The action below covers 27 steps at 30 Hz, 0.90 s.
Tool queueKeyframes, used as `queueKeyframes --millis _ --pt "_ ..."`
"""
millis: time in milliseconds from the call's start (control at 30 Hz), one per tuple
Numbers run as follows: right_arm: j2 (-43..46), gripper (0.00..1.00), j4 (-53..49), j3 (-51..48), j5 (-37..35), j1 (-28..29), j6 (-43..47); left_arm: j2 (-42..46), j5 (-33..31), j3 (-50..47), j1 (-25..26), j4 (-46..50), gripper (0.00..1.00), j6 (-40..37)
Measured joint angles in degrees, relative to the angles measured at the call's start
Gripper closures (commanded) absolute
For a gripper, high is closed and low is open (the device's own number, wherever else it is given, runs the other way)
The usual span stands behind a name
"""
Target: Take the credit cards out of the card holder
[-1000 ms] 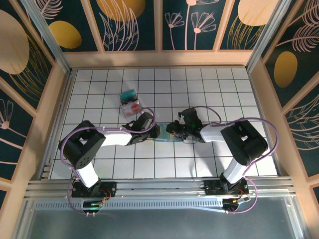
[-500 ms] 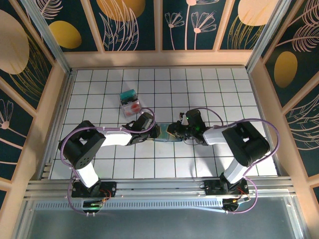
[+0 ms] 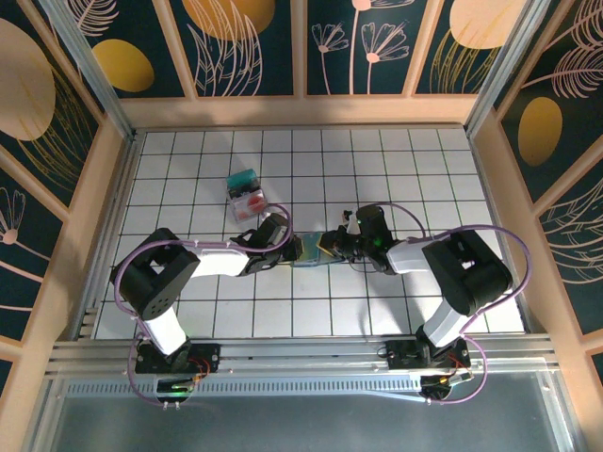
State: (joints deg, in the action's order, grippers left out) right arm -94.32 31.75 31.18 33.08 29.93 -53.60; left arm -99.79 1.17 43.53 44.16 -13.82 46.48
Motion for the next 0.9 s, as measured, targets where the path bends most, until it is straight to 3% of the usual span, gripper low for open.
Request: queueKeyframes --millis 333,633,800,900 --pt "1.4 0.98 -0.7 -1.0 0.4 -1.9 0.3 0.3 -0.3 -0.8 0.0 -1.0 0.85 1.7" --pt "1.6 0.82 -0.7 -1.0 0.4 -1.7 0.6 0.3 -0.3 -0.9 0.0 -1.0 0.87 1.8" --pt "1.4 0.83 -0.7 -0.9 0.3 -1.6 0.7 0.3 -0.3 -0.9 0.0 -1.0 0.87 1.8" --pt "1.1 0.92 -0.8 -0.7 -0.1 -1.4 0.7 0.3 -0.3 -0.9 0.0 -1.0 0.87 1.8"
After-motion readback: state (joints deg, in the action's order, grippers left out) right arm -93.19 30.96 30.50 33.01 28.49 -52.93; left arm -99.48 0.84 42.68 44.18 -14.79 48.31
